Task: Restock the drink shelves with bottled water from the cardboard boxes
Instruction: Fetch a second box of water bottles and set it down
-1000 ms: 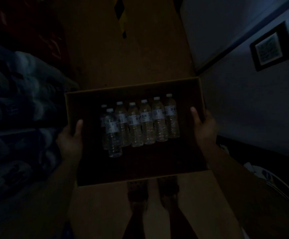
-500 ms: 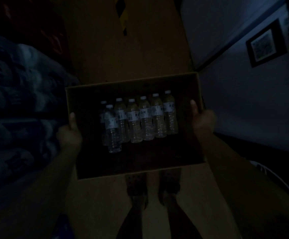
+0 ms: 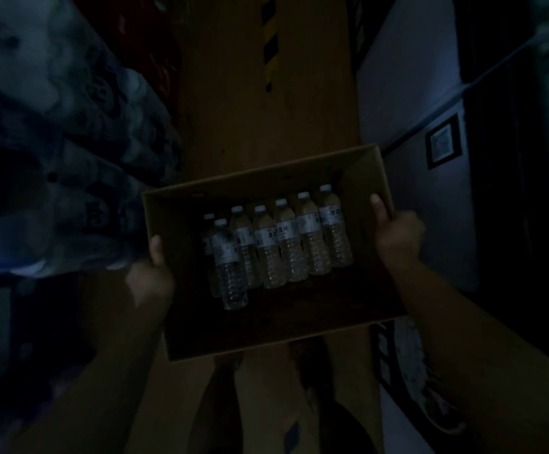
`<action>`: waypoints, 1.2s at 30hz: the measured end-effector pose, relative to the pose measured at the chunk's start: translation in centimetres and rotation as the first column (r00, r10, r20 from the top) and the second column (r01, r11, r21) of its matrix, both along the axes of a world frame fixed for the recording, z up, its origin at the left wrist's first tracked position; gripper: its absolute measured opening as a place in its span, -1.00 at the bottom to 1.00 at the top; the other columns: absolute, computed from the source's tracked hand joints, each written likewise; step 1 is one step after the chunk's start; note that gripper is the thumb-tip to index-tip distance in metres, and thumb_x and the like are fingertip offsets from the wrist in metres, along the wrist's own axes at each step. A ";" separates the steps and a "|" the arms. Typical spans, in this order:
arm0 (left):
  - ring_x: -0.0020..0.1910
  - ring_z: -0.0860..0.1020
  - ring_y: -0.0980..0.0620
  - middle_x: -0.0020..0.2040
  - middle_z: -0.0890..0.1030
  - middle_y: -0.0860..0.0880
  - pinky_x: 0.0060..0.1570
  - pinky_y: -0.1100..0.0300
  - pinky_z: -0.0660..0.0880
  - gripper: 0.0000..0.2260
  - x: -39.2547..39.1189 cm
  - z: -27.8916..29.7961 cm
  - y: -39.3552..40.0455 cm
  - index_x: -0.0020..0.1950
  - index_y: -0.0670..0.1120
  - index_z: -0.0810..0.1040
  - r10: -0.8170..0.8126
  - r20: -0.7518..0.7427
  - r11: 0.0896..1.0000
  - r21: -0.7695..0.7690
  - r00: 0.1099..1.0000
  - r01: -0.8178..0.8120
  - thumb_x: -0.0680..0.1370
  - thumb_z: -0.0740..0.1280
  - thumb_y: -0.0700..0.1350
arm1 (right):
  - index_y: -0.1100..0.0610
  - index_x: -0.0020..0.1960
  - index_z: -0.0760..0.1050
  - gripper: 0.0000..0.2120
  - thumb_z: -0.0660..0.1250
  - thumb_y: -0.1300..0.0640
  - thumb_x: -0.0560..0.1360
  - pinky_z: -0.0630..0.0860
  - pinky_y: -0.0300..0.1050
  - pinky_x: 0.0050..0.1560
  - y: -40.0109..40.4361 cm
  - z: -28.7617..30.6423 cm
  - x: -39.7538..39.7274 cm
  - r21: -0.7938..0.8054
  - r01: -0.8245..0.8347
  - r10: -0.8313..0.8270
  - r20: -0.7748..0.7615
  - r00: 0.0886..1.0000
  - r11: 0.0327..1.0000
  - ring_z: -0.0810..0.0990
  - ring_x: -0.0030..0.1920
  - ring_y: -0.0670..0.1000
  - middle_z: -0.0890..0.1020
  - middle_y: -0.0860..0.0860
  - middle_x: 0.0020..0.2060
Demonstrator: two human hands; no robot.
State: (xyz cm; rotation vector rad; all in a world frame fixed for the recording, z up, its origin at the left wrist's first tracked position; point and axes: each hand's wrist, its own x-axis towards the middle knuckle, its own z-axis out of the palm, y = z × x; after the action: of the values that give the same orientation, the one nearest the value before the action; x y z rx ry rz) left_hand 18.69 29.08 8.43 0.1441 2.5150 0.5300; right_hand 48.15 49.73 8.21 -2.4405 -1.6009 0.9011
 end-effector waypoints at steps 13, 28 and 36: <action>-0.39 0.49 -0.12 -0.33 0.53 -0.23 -0.32 0.08 0.44 -0.39 4.6 18.7 -10.5 -0.35 -0.20 0.44 0.196 -0.001 0.980 0.019 0.981 -0.196 0.55 0.02 0.29 | 0.34 -0.11 0.56 -0.36 0.16 -0.28 0.53 0.35 -0.09 -0.23 -4.0 20.6 1.9 0.050 -0.310 0.306 0.075 0.949 0.949 0.60 -0.06 0.27 0.61 0.30 -0.16; -0.48 0.37 -0.09 -0.47 0.38 -0.12 -0.45 0.14 0.25 -0.41 6.8 39.4 -22.9 -0.46 -0.17 0.33 0.137 -0.259 0.980 0.179 0.956 -0.091 0.62 0.01 0.20 | 0.18 -0.40 0.32 -0.42 0.19 -0.30 0.51 0.20 -0.14 -0.51 -11.9 42.4 0.4 0.233 -0.597 0.602 0.057 0.796 0.767 0.39 -0.46 0.06 0.41 0.08 -0.47; -0.39 0.46 -0.10 -0.41 0.47 -0.16 -0.33 0.10 0.35 -0.39 9.8 43.6 -32.2 -0.46 -0.16 0.39 0.266 -0.314 0.957 0.202 0.911 -0.209 0.60 0.01 0.24 | 0.18 -0.35 0.40 -0.42 0.20 -0.33 0.48 0.27 -0.18 -0.52 -16.4 47.0 -2.6 0.196 -0.781 0.780 0.100 0.617 0.593 0.40 -0.50 0.01 0.43 0.04 -0.48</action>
State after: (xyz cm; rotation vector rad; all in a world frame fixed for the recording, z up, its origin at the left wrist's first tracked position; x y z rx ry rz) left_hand 28.53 -3.08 52.07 -0.0146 2.8421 0.8798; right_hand 45.56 33.34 55.17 -1.5072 -2.6723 0.7003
